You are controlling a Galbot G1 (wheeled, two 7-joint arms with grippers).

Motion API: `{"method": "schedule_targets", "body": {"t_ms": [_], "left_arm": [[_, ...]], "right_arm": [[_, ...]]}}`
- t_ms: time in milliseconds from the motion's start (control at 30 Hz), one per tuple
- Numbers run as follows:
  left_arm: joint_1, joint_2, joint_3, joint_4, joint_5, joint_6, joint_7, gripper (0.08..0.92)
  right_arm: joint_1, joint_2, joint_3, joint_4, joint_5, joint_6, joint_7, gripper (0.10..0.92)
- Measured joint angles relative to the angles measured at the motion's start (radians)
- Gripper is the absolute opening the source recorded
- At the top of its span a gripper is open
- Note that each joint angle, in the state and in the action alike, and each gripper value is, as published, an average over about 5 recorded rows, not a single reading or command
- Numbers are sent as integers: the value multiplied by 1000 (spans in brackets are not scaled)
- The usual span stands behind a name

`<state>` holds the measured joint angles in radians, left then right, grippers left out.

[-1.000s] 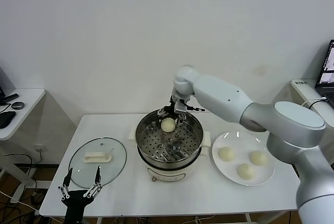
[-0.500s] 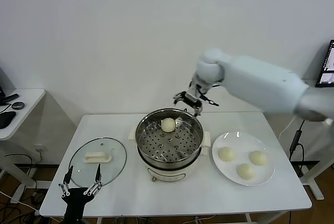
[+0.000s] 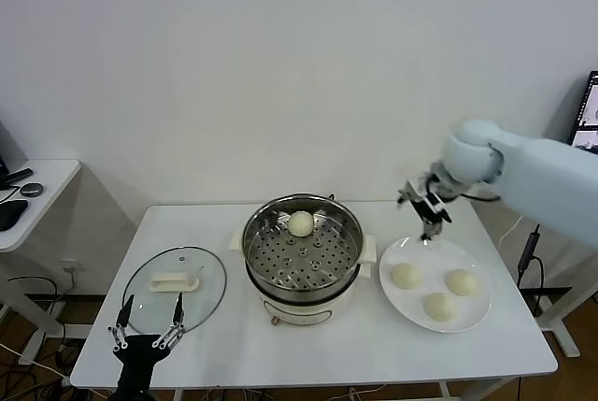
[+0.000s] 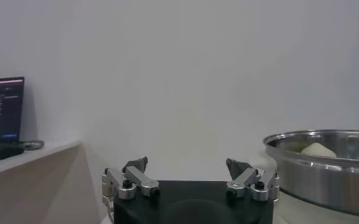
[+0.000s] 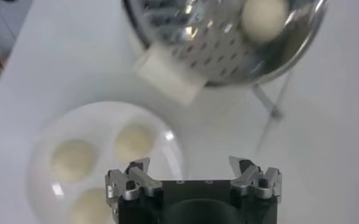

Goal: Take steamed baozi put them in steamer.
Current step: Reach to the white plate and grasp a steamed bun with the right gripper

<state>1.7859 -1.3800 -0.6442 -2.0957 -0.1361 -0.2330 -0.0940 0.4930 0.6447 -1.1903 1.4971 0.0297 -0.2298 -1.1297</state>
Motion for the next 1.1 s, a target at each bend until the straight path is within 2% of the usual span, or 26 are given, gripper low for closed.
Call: {"method": "schedule_targets", "body": {"t_ms": [367,1100], "left_arm": [[5,-7,-10,10,26,-7,3,823],[4,-13,-24,37,43,-20,-4,823]], "right_arm": [[-258,-25,173,-84,-76,-14,19,823],[-514,158,358,-304,-184,-24,72,819]]}}
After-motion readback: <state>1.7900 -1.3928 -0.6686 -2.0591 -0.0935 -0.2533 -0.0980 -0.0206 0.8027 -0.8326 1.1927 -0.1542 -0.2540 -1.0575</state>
